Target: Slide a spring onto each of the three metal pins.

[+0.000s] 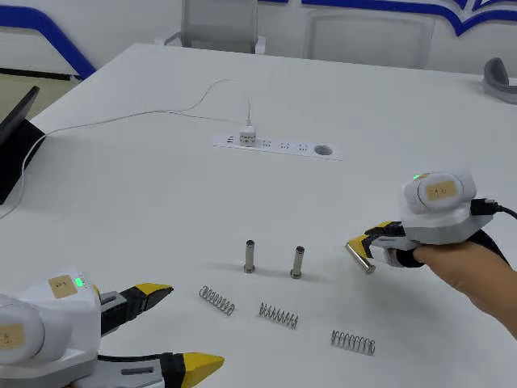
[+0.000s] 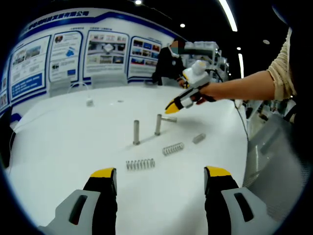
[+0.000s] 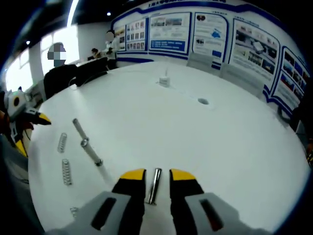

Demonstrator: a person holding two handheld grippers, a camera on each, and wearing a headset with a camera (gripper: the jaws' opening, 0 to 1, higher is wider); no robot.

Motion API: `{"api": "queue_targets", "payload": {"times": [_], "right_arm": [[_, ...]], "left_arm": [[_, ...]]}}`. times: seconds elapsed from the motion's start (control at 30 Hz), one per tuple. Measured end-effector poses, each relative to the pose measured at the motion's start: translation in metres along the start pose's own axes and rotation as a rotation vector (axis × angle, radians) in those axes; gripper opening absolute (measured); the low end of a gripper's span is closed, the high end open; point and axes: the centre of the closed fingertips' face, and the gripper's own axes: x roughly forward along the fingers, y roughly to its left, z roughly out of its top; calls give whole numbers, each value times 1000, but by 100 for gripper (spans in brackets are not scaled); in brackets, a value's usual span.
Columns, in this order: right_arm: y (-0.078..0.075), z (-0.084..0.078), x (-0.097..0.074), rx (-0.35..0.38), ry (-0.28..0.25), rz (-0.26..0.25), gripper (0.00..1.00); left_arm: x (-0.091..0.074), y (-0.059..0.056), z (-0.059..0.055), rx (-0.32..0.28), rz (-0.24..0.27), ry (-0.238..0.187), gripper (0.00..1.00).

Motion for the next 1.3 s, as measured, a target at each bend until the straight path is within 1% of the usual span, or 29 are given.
{"api": "queue_targets", "payload": {"times": [0.1, 0.2, 0.3, 0.43, 0.83, 1.1, 1.2, 1.3], "right_arm": [[0, -2, 4, 4, 14, -4, 18], [-5, -5, 11, 15, 35, -12, 16], [-4, -5, 13, 32, 40, -11, 15], [-1, -10, 18, 43, 60, -6, 14], [2, -14, 20, 64, 82, 3, 11], [3, -16, 21, 76, 97, 12, 10], [3, -16, 20, 67, 115, 9, 10], [1, -15, 21, 37, 135, 8, 10]], "left_arm": [[0, -1, -1, -3, -2, 2, 74], [0, -1, -1, -5, -1, 3, 73], [1, -2, -1, -8, -2, 3, 73], [1, -1, -3, -11, -1, 4, 73], [4, 1, -2, -25, 4, 1, 72], [4, 1, -5, -29, 5, 7, 72], [4, 2, -5, -30, 6, 5, 72], [4, 2, -5, -30, 6, 7, 72]]}}
